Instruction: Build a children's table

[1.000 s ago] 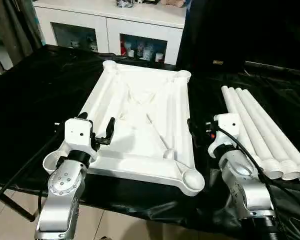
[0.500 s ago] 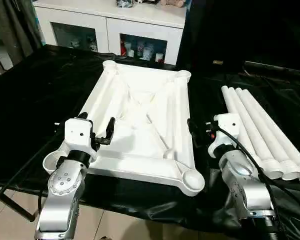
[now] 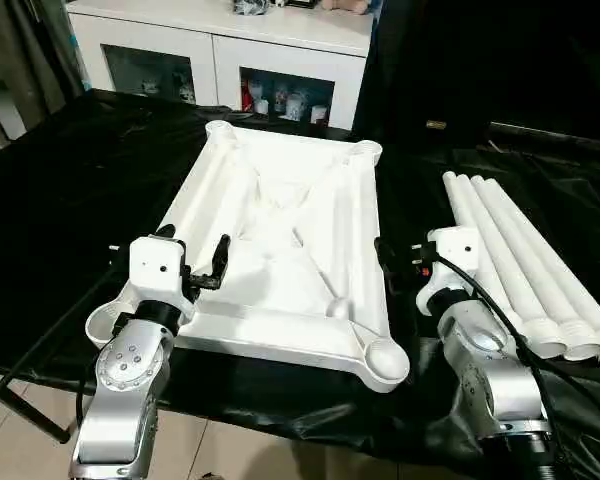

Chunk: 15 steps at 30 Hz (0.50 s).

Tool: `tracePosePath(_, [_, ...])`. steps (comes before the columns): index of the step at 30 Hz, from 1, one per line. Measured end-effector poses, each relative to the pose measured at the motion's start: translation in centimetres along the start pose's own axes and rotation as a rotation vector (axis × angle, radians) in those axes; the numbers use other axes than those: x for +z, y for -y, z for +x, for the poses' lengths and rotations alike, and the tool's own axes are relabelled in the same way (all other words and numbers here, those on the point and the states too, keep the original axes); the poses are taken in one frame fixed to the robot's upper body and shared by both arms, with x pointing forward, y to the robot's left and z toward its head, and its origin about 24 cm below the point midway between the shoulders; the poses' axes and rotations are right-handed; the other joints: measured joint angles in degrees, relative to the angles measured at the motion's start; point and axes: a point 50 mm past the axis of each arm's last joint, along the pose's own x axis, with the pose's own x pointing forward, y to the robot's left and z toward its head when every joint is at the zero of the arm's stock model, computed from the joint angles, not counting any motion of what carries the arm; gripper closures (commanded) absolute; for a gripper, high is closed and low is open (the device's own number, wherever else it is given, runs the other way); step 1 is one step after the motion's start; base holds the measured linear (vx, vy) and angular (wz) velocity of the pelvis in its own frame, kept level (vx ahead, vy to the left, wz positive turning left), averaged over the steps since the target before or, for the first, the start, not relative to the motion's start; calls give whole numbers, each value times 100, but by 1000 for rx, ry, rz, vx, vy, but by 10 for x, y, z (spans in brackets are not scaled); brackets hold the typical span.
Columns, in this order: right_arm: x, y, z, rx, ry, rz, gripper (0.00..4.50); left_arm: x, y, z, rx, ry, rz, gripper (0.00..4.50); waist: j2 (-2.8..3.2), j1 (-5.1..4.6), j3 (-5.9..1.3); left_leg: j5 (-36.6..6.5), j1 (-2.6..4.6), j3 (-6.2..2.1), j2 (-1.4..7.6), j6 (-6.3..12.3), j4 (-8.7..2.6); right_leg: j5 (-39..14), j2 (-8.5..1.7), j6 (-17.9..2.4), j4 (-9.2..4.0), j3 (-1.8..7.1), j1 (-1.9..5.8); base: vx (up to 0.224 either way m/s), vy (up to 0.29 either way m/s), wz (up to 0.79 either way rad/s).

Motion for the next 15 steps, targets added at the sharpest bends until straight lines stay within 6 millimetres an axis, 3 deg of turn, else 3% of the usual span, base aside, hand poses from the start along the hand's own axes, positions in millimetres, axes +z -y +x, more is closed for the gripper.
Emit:
tracePosePath(1, [0,0,0,-1,-2,1,20,0,0,0,3,-4,-2,13,4,0,1,0,0,0,0,0,0,0,0,0,0,0,0,0,0,0])
tracePosePath(3, [3,-1,13,-44,-96,51,20,-16,-5,1,142,-193,-71,13,169,-102,5,-8,13,-2,-5,11,29,4,5,1,-4,17,25,0,0,0])
tracePosePath(4, [6,-3,12,-45,-91,51,20,-19,-6,-1,149,-211,-66,13,204,-118,8,-8,9,-4,-9,11,24,3,2,3,-9,16,22,0,0,0])
tracePosePath(10, [4,-4,11,-81,-94,41,20,-14,-6,0,146,-164,-34,13,248,-98,-10,-7,-10,-44,-7,9,20,3,10,3,-7,-11,18,0,0,0])
tracePosePath(15, [14,0,10,-90,21,-54,20,-14,-6,0,152,-170,-12,13,246,-103,-11,-7,-20,-44,-8,9,20,3,9,4,-17,-11,14,0,0,0])
